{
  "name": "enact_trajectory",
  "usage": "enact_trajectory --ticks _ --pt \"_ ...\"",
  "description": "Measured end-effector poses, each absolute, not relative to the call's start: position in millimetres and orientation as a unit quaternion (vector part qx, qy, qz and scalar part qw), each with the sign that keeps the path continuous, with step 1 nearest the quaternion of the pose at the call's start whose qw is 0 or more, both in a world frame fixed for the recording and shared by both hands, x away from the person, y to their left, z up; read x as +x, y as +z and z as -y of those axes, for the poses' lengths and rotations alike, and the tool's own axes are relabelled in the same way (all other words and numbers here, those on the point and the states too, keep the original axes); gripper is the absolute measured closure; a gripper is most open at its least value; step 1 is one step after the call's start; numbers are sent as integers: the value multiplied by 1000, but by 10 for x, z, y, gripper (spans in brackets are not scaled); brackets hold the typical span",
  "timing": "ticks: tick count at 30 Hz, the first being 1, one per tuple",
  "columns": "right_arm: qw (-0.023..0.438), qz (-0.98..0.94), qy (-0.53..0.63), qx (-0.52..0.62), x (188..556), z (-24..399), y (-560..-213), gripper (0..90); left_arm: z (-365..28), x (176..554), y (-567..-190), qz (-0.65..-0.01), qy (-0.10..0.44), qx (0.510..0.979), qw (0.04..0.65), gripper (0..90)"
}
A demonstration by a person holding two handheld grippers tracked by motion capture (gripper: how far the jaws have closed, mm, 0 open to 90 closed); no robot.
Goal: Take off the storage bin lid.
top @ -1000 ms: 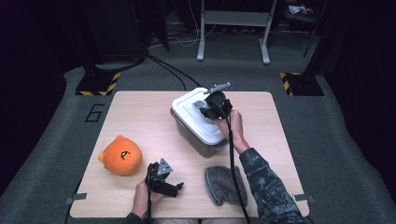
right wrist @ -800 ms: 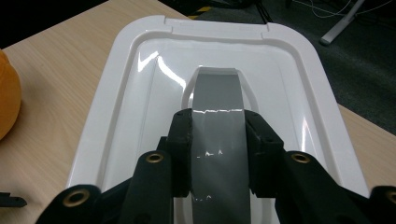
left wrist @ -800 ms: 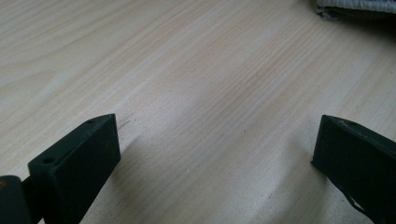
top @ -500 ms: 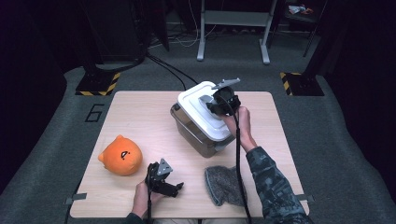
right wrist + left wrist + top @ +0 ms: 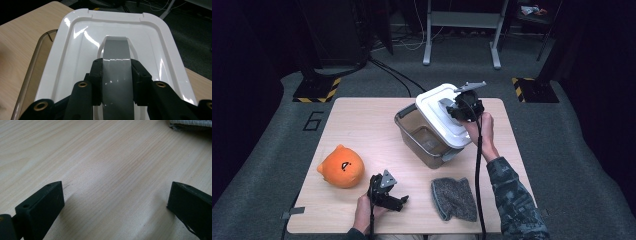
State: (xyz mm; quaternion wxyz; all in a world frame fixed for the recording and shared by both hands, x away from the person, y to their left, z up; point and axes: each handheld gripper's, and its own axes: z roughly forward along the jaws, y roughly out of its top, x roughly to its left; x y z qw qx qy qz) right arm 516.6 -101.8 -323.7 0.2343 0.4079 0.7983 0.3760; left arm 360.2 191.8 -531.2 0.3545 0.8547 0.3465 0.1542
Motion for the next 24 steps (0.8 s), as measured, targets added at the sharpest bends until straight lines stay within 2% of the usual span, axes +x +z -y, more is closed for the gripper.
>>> enact_trajectory --ticks 24 --pt "259 -765 366 462 5241 1607 -3244 667 -1918 3603 -5311 -347 154 855 355 3"
